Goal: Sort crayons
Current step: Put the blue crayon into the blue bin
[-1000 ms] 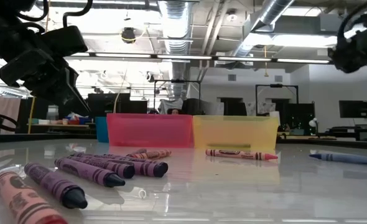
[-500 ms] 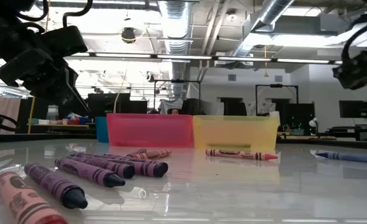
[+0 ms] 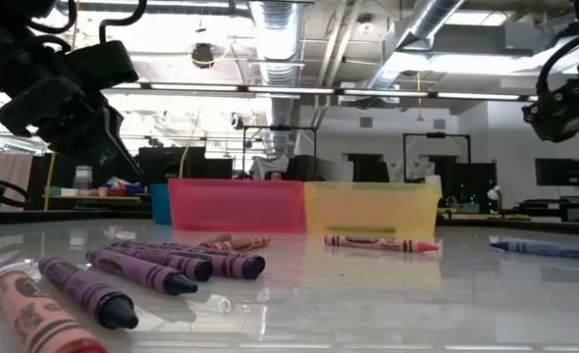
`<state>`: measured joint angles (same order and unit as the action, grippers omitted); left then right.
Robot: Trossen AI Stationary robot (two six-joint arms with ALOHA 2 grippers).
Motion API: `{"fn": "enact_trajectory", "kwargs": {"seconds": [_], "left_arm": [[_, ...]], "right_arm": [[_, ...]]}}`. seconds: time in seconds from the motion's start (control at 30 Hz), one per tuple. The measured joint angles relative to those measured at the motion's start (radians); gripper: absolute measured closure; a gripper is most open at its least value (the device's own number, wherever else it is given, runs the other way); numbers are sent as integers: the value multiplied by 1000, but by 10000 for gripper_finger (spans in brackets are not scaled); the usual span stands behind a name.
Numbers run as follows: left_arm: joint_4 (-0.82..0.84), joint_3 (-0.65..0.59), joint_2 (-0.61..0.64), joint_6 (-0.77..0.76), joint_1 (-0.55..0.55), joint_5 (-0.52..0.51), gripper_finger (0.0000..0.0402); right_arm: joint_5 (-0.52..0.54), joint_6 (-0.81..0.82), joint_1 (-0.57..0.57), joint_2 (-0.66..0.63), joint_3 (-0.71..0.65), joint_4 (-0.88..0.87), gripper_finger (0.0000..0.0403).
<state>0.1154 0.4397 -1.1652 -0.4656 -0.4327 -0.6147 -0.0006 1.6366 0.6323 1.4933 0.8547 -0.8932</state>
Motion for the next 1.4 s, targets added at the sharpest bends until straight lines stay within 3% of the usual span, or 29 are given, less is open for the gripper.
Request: {"fn": "enact_trajectory", "kwargs": {"seconds": [0.4,0.87,1.4], "left_arm": [[0,0,0,0,0,0,307],[0,0,0,5,0,-1,307],[0,0,0,5,0,-3,307]], "right_arm": [[-73,-105,0,-1,0,74,349],[8,-169,1,-1,0,87,278],[52,-159,2,-2,-86,160,276]]}}
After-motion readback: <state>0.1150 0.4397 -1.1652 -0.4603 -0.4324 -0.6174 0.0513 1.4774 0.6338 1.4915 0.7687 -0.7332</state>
